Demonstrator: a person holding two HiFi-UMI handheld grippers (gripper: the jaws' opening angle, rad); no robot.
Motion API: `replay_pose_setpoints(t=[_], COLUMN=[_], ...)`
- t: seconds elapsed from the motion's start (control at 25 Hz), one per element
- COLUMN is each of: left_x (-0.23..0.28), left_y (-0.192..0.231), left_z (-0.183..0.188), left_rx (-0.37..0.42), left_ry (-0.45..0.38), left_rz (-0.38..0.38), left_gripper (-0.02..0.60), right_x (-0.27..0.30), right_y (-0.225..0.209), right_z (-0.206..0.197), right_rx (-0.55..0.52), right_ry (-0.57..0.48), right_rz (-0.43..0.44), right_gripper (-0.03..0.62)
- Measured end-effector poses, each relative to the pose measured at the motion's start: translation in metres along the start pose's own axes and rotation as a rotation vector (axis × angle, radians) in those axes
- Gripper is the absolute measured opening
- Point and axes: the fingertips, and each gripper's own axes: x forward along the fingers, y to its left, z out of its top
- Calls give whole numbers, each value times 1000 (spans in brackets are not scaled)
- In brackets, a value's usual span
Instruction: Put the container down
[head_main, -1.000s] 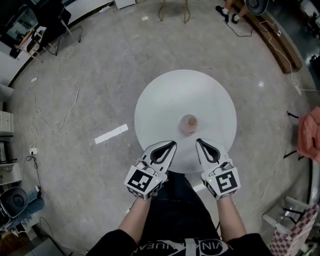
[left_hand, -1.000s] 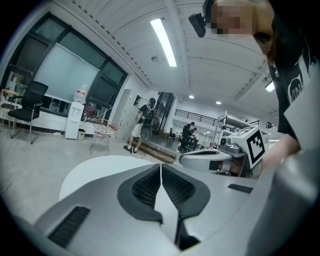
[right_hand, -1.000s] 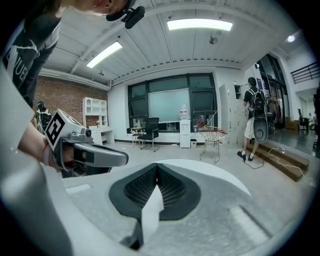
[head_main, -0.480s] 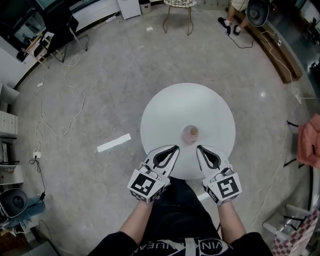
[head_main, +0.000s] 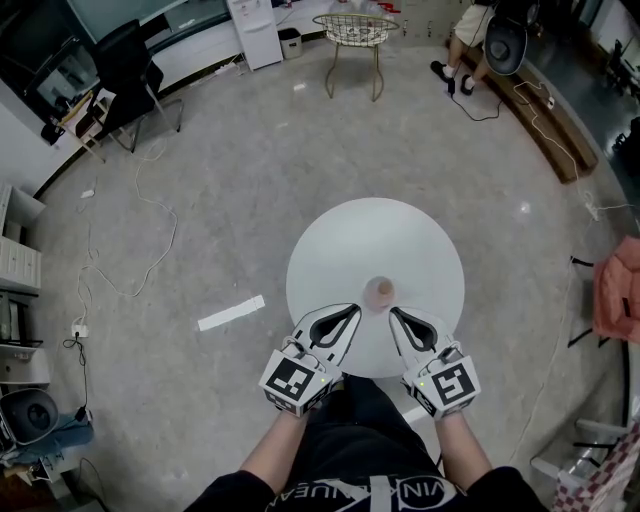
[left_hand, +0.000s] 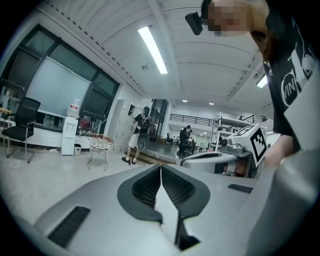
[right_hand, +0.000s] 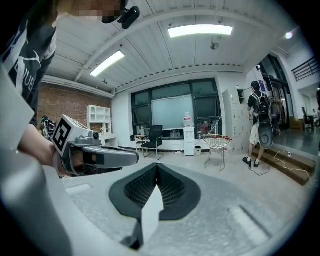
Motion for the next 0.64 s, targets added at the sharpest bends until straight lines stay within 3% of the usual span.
replay_pose_setpoints(t=[0.64], left_x=[-8], left_y=[2], left_z=[40], left_rx=[56], left_ry=[-58], left_rz=[2], left_gripper=[15], right_x=[-9], right_y=[0], right_z=[31], right_rx=[-19], right_ry=[-30], right_rz=[6], right_gripper=[6])
